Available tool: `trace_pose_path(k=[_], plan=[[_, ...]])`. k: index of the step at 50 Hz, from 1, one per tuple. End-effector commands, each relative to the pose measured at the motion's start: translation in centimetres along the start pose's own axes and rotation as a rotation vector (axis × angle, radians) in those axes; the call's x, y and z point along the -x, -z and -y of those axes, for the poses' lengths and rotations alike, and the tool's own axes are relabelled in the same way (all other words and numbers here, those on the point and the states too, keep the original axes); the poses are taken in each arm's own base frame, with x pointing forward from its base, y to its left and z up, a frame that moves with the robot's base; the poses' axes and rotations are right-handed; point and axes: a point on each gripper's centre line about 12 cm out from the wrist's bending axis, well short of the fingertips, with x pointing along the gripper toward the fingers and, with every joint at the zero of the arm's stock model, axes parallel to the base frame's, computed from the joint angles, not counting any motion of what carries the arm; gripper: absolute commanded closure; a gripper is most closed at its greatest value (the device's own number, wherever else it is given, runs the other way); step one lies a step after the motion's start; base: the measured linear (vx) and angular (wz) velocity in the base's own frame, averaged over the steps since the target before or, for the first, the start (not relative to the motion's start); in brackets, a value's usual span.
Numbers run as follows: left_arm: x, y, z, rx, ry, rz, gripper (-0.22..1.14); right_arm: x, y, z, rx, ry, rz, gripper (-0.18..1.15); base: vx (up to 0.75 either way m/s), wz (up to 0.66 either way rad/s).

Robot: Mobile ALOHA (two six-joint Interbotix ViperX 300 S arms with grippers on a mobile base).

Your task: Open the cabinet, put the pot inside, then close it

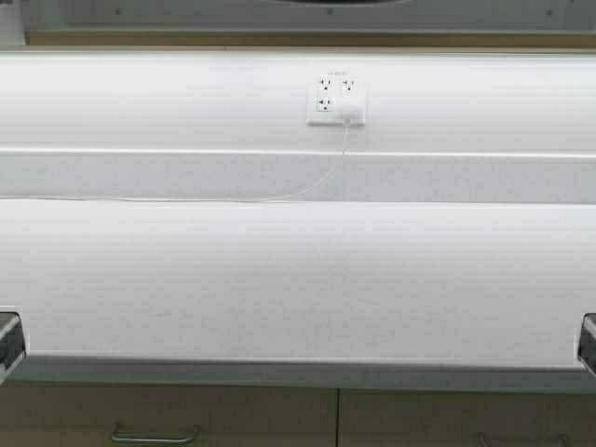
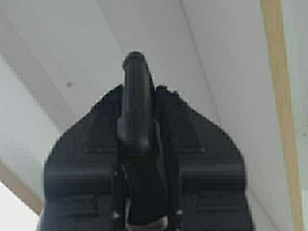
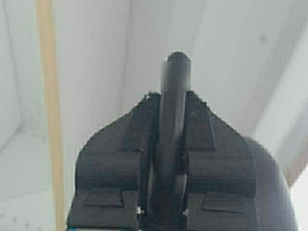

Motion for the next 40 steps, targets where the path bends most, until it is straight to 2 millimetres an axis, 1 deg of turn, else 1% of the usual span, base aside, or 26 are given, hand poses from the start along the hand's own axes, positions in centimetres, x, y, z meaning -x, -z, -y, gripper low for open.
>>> trace_pose_path(k=[1, 4, 8, 14, 27, 31, 35, 40], plan=[[-0.7, 2.4, 2.5, -0.013, 0.037, -0.093, 0.89, -1.7, 1.7, -4.5, -0.024, -0.093, -0.038, 0.89, 0.03, 0.0], [-1.3, 2.1, 2.6, -0.016, 0.028, -0.094, 0.89, -2.4, 1.3, -4.8, -0.019, -0.091, -0.025, 0.89, 0.03, 0.0], [-2.5, 1.6, 2.8, -0.019, 0.017, -0.091, 0.89, -3.5, 1.1, -4.9, -0.017, -0.084, -0.016, 0.89, 0.04, -0.01], [-4.7, 0.9, 3.0, -0.018, -0.004, -0.085, 0.89, -5.4, 0.4, -4.9, -0.01, -0.063, -0.002, 0.89, 0.04, -0.02], [-11.1, -0.2, 2.6, -0.012, -0.007, -0.04, 0.89, -11.6, -1.1, -4.4, 0.002, -0.023, 0.034, 0.89, 0.04, -0.01], [-12.6, -0.2, 2.7, -0.007, 0.0, -0.034, 0.89, -13.1, -1.3, -4.9, -0.001, -0.031, 0.037, 0.89, 0.06, -0.01], [-13.6, -0.1, 3.0, 0.001, 0.007, -0.034, 0.89, -13.9, -1.1, -5.3, -0.006, -0.032, 0.028, 0.89, 0.09, -0.01], [-13.6, 0.1, 2.8, 0.005, 0.003, -0.037, 0.89, -14.2, -1.0, -5.5, -0.007, -0.03, 0.02, 0.9, 0.12, -0.01]])
